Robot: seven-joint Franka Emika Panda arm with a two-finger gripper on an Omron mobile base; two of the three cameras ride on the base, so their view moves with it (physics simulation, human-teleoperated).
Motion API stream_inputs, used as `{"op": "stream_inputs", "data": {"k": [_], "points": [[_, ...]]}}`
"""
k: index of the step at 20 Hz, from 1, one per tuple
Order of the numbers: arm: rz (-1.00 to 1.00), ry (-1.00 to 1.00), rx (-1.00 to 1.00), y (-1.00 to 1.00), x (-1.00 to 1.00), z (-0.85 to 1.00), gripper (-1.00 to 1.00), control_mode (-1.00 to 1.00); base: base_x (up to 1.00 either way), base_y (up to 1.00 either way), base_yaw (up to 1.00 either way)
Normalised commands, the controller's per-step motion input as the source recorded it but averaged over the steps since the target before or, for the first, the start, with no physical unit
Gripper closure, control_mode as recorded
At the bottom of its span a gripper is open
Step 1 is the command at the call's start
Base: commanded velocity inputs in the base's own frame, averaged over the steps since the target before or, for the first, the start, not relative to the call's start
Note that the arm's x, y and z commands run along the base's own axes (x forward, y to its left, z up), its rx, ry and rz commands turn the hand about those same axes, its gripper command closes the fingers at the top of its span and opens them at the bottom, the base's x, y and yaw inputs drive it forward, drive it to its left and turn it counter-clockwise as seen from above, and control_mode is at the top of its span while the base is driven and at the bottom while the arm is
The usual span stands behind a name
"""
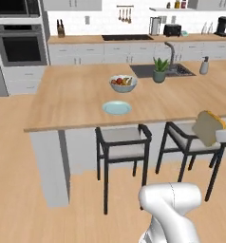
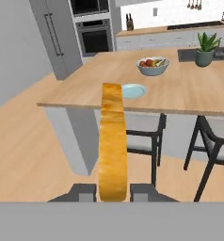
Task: Start the toaster. Once the lever pops up, take the bread to the plate on the dining counter.
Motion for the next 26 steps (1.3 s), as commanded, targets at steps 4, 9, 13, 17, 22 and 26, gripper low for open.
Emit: {"op": "stream_inputs", "data": {"k": [4, 9, 13, 17, 22, 26], "points": [[0.0, 0.0, 0.0, 0.0, 0.0, 0.0, 1.0, 1.0, 0.54, 0.93, -0.44], [0.0, 0.0, 0.0, 0.0, 0.0, 0.0, 1.0, 1.0, 0.37, 0.62, -0.23], [0.0, 0.0, 0.0, 0.0, 0.0, 0.0, 1.0, 1.0, 0.64, 0.62, -0.21], [-0.01, 0.05, -0.01, 0.03, 0.21, 0.0, 1.0, -1.0, 0.51, 0.13, -0.04], [0.0, 0.28, 0.01, -0.01, 0.98, 0.06, 1.0, -1.0, 0.0, 0.0, 0.0], [0.0, 0.31, 0.04, 0.01, 1.0, 0.0, 1.0, -1.0, 0.0, 0.0, 0.0]]}}
